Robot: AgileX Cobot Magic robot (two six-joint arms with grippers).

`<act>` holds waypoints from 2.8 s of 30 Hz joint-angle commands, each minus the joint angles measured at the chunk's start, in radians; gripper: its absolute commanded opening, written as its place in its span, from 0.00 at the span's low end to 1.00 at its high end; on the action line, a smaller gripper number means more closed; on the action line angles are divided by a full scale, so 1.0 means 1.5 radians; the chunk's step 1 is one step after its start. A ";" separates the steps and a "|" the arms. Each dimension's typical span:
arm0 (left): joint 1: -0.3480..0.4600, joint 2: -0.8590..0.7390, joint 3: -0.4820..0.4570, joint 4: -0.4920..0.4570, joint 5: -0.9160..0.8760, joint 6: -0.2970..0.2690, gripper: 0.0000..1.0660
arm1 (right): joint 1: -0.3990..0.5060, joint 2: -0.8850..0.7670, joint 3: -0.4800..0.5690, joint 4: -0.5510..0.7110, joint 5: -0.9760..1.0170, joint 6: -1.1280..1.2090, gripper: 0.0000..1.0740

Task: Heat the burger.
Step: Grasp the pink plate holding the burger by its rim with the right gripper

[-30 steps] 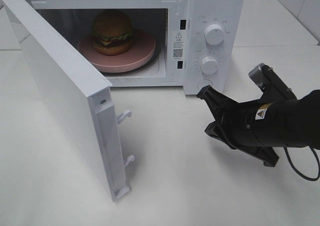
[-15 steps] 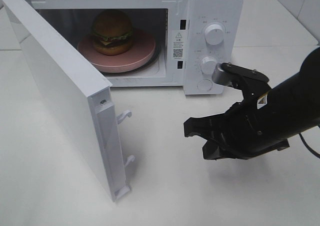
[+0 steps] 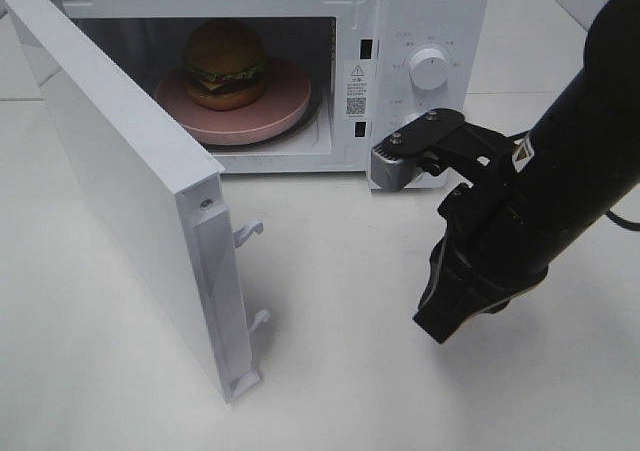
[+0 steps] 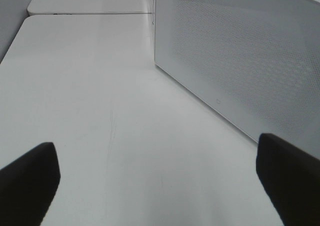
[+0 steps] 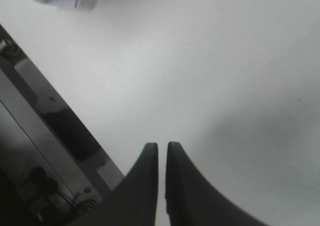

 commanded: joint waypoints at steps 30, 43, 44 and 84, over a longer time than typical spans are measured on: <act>0.003 -0.014 0.002 -0.003 -0.005 -0.003 0.94 | -0.003 -0.005 -0.121 -0.133 0.031 -0.678 0.40; 0.003 -0.014 0.002 -0.003 -0.005 -0.003 0.94 | -0.001 0.001 -0.121 -0.203 -0.075 -0.553 0.89; 0.003 -0.014 0.002 -0.003 -0.005 -0.003 0.94 | -0.001 0.003 -0.121 -0.209 -0.093 -0.553 0.88; 0.003 -0.014 0.002 -0.003 -0.005 -0.003 0.94 | 0.047 0.301 -0.343 -0.215 -0.307 -0.541 0.82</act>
